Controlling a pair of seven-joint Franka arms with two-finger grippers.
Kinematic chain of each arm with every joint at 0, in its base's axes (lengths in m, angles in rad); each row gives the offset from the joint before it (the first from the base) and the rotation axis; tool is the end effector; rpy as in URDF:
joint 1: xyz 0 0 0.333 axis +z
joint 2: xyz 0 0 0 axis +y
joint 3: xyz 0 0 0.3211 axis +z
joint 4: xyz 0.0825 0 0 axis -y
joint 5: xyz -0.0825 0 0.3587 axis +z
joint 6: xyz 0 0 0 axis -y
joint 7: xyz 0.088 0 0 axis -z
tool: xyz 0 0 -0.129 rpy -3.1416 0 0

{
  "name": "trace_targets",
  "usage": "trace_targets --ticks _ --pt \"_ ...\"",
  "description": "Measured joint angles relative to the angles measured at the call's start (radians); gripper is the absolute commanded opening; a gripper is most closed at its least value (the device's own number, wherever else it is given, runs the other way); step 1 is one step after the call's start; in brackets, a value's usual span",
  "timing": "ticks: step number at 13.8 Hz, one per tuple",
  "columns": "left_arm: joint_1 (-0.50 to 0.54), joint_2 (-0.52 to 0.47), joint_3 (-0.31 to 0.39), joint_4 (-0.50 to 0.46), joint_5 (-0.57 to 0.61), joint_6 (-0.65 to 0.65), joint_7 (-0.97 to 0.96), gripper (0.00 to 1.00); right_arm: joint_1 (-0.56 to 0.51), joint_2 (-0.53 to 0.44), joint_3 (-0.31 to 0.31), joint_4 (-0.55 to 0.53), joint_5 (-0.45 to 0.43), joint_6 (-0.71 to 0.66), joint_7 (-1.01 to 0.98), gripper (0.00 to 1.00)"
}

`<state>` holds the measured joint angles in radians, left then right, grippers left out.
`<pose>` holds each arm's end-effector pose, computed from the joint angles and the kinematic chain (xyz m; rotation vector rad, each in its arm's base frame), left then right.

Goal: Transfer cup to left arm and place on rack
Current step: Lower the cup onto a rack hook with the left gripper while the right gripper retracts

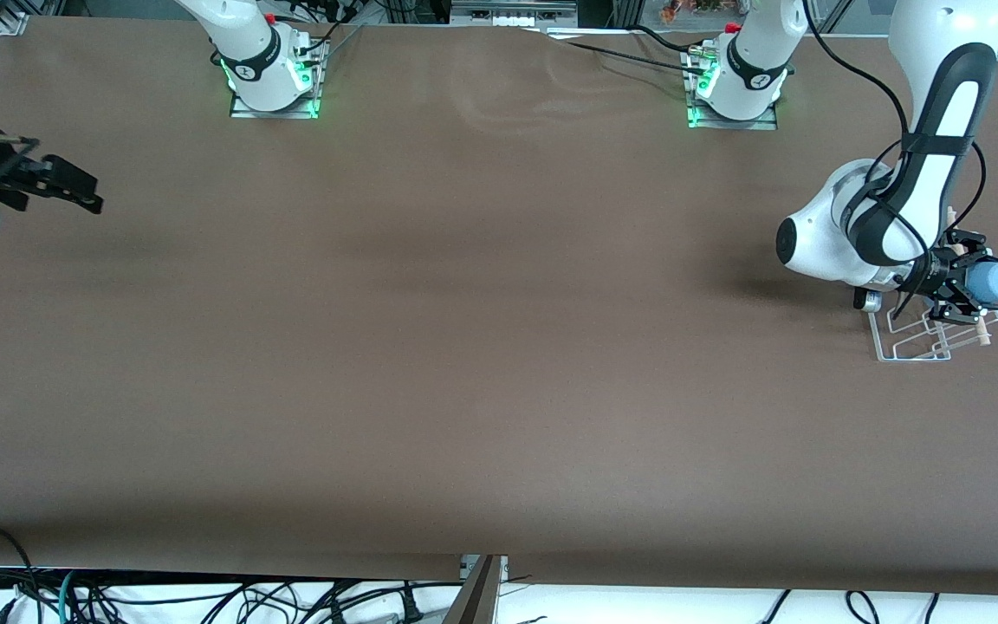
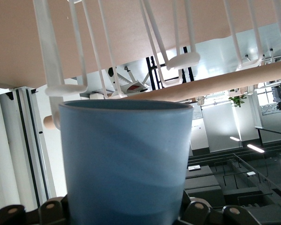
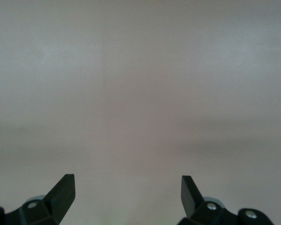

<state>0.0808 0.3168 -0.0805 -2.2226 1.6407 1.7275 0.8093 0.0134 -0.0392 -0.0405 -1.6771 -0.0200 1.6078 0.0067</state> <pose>0.5163 0.1143 0.2775 -1.0592 1.5045 1.1939 0.5171 -0.0169 0.5838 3.1227 -0.0511 -0.0473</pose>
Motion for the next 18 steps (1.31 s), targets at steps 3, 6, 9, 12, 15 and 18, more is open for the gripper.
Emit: trace_targets --ticks 3,6,9,12,15,18 --pt "0.000 0.006 0.015 -0.010 0.015 0.013 -0.023 0.00 -0.005 -0.012 0.000 0.000 0.000 0.004 0.000 1.00" --pt "-0.001 0.006 0.019 -0.014 0.022 0.014 -0.040 0.00 -0.006 -0.010 0.002 0.001 0.000 -0.003 0.001 1.00" --pt "-0.004 0.006 0.019 -0.017 0.024 0.012 -0.047 0.00 -0.006 -0.010 0.005 0.001 0.000 -0.008 0.001 1.00" --pt "-0.004 0.006 0.019 -0.018 0.025 0.010 -0.049 0.00 -0.007 -0.010 0.005 0.002 0.000 -0.009 0.001 1.00" --pt "-0.005 0.005 0.019 -0.018 0.025 0.010 -0.044 0.00 -0.008 -0.010 0.005 0.002 0.000 -0.010 0.001 1.00" --pt "-0.005 -0.010 0.019 -0.032 0.025 0.013 -0.023 0.00 -0.008 -0.010 0.005 0.002 0.000 -0.010 0.002 1.00"
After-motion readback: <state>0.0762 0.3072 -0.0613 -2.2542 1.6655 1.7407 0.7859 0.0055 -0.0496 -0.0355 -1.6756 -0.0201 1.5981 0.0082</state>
